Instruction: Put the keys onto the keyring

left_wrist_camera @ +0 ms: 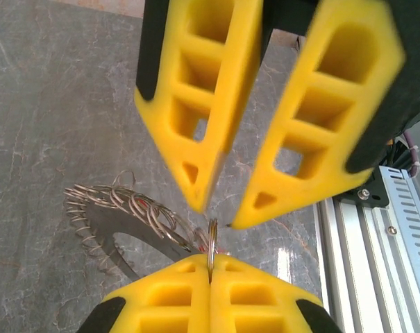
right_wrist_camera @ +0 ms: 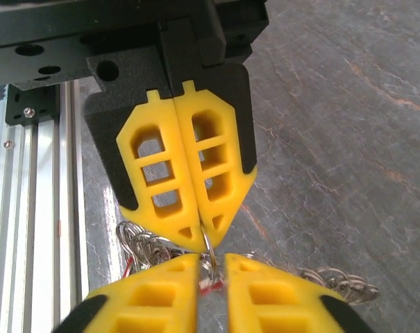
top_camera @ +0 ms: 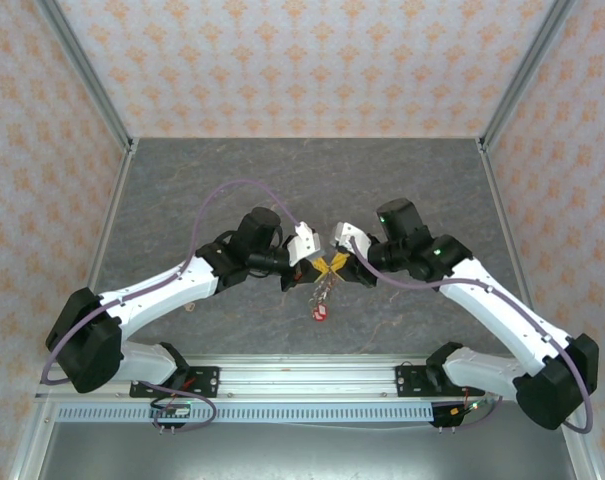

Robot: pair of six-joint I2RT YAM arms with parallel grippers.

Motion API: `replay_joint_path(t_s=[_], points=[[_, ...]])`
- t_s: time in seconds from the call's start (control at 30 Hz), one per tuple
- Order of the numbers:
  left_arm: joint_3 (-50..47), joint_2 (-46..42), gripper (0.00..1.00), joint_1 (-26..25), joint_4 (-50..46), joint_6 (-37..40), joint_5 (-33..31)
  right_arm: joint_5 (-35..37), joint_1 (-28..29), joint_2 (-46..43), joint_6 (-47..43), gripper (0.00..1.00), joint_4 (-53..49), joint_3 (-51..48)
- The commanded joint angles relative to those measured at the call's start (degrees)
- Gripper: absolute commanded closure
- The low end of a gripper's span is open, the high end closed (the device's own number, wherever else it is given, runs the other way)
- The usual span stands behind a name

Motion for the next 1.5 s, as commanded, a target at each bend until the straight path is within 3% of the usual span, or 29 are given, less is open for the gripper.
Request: replay_joint_path(t_s=[0.0,0.27,0.6,1.07,1.17,1.47], points=[[0.16,-0.13,1.0,0.48,4.59,-1.0,1.74,0.98,-0.55,-1.1,2.92,0.8,0.7,-2.4],[0.37,-0.02,1.0,0.5,5.49,-1.68,2.68,-1.37,-0.72,-1.71,7.15,0.8,10.02,-6.94],[-1.26,-1.26,1.0,0.44,6.3,-2.46,1.9,-2.66,-1.36,-4.14,7.95,0.87,15.67,-9.22],[-1.44,-1.56,1.0,0.44,5.74,-2.31,0.67,-4.28,-1.49,-2.46,4.92,0.99,13.22,-7.62],[-0.71,-1.36,0.9,0.35,3.08,-0.85,-0.3,-4.33,-1.46,-1.09,3.19,1.0,10.04,-5.26],[1.39,0.43,0.88,0.11,-2.69,2.62,-1.54,-2.54,-0.24,1.32,1.31,1.0,4.37,-0.43]])
